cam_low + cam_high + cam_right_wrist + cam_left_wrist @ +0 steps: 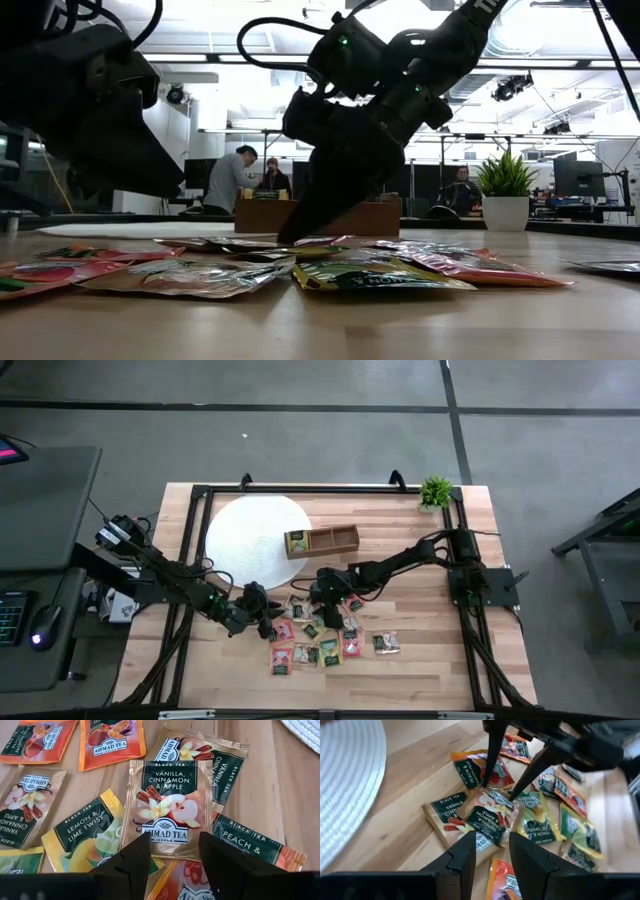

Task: Pick & Place Tea
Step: Put the brown tea bag into the middle compartment of the wooden organizer

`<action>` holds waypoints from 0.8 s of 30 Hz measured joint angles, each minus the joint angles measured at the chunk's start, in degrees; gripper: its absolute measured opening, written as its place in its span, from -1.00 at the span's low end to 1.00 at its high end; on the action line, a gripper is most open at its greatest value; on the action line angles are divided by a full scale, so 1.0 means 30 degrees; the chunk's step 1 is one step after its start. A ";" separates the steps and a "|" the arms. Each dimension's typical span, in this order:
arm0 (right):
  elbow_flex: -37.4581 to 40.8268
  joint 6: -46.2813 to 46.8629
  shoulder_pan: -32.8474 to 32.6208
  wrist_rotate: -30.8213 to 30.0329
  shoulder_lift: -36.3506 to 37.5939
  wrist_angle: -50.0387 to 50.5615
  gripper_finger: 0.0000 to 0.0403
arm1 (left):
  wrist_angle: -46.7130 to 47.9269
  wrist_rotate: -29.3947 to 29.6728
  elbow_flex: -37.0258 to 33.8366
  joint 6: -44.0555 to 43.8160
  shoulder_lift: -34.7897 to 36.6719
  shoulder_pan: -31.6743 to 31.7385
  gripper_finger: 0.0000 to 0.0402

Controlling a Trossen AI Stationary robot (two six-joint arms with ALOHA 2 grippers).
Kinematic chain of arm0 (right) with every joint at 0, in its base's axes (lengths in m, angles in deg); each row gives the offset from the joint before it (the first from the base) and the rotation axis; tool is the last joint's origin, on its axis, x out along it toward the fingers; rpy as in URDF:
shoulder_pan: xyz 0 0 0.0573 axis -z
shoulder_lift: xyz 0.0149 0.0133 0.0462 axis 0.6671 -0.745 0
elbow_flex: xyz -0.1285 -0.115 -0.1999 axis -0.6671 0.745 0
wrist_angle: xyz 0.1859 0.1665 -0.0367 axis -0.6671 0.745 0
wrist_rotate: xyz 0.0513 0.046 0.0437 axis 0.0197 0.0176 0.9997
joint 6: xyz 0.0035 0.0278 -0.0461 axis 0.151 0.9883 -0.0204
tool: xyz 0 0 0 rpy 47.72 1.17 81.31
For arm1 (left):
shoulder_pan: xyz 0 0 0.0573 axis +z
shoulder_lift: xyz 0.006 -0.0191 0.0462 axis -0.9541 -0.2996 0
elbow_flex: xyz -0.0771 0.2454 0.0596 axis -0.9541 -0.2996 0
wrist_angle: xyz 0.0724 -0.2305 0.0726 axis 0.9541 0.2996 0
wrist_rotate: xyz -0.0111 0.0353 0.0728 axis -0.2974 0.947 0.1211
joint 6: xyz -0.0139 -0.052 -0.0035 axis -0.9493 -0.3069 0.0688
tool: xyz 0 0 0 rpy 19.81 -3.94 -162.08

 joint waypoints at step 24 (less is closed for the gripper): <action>0.0029 0.0066 0.0000 -0.0470 -0.0059 -0.0597 -0.18 | 0.0520 -0.8641 0.1521 -0.6952 -0.0363 0.5605 -0.43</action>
